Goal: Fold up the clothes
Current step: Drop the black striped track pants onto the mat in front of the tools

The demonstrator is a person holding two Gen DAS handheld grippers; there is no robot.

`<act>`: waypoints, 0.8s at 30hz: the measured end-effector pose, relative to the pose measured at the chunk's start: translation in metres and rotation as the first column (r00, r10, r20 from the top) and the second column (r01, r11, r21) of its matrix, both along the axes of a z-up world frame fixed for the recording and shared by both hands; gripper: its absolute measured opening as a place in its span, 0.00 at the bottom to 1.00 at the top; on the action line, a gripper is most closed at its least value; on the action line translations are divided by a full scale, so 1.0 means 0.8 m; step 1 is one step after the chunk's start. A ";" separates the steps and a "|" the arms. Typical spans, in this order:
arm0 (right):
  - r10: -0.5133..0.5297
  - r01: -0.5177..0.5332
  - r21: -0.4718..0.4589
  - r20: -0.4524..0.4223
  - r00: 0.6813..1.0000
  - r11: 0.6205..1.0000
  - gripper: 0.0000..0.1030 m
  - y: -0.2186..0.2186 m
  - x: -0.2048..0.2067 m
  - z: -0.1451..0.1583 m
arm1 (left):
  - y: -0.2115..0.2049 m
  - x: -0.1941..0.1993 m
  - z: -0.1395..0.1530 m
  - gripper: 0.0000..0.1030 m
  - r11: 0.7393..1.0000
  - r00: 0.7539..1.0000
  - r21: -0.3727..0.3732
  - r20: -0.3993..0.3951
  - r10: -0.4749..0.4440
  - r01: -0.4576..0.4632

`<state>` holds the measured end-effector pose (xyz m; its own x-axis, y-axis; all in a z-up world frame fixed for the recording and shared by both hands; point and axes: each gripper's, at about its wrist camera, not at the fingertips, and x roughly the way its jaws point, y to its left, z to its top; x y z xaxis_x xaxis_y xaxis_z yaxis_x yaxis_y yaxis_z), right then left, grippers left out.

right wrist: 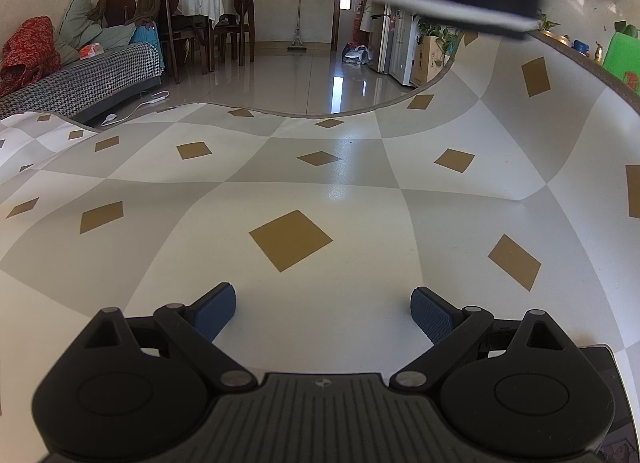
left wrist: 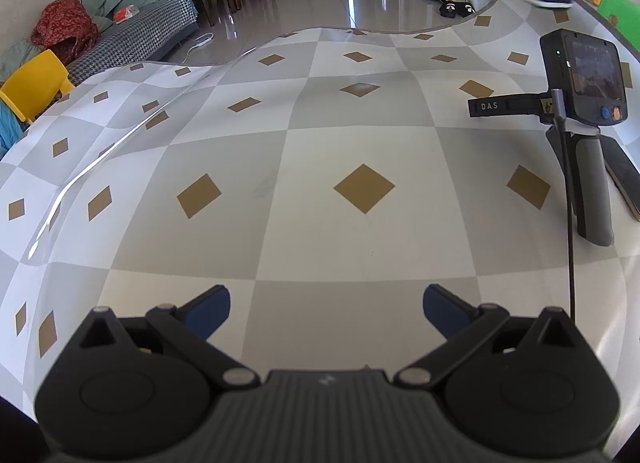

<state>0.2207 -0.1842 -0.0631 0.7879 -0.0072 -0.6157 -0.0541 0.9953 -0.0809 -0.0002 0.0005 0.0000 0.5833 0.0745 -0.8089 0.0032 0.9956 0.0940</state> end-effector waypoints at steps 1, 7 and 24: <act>0.000 0.000 0.000 0.000 1.000 1.000 0.92 0.000 0.000 0.000 | 0.003 -0.001 0.000 1.00 1.000 1.000 -0.009 -0.001 0.001 -0.001; 0.000 0.000 0.000 0.000 1.000 1.000 0.92 0.000 0.000 0.000 | 0.024 -0.014 -0.005 1.00 1.000 1.000 0.003 -0.026 -0.016 0.016; 0.000 0.000 0.000 0.000 1.000 1.000 0.92 0.001 0.000 0.000 | 0.035 -0.028 -0.003 1.00 0.998 0.998 -0.044 -0.043 -0.047 0.045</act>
